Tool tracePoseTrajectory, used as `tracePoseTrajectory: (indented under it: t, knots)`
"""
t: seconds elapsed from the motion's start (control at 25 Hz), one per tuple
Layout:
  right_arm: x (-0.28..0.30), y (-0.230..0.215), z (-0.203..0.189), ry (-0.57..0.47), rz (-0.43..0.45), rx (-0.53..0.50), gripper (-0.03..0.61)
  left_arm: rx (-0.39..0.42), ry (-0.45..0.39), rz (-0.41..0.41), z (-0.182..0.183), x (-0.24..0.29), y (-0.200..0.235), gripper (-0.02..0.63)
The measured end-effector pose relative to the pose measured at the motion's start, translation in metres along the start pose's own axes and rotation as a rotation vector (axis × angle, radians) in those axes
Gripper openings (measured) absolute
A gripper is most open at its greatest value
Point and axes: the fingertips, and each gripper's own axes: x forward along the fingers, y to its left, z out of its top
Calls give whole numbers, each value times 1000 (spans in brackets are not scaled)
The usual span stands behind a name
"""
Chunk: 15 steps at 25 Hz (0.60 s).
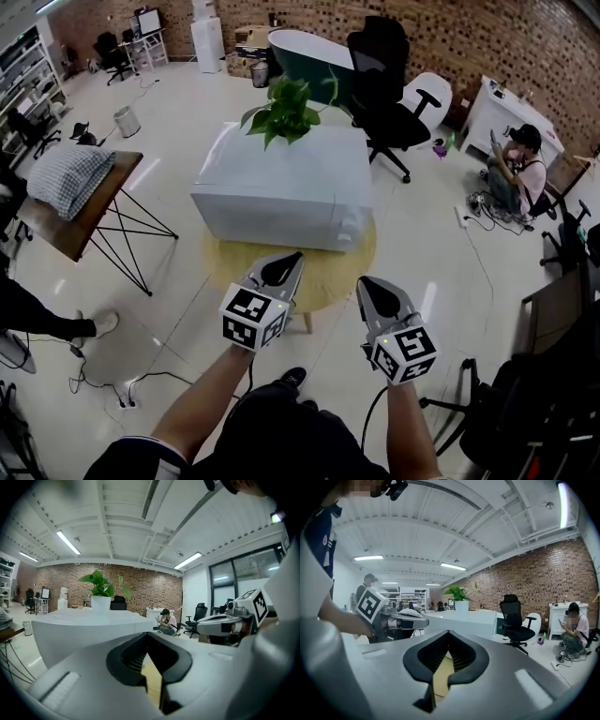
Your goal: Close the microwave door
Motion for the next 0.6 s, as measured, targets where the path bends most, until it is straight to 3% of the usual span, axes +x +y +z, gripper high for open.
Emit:
tracePoseTrajectory:
  t: [0.32, 0.6]
  knots:
    - [6, 61, 3, -10, 153, -35, 2, -23, -15, 77, -5, -69, -10, 11]
    - [11, 98, 6, -16, 219, -65, 2, -34, -18, 133, -15, -101, -8, 11]
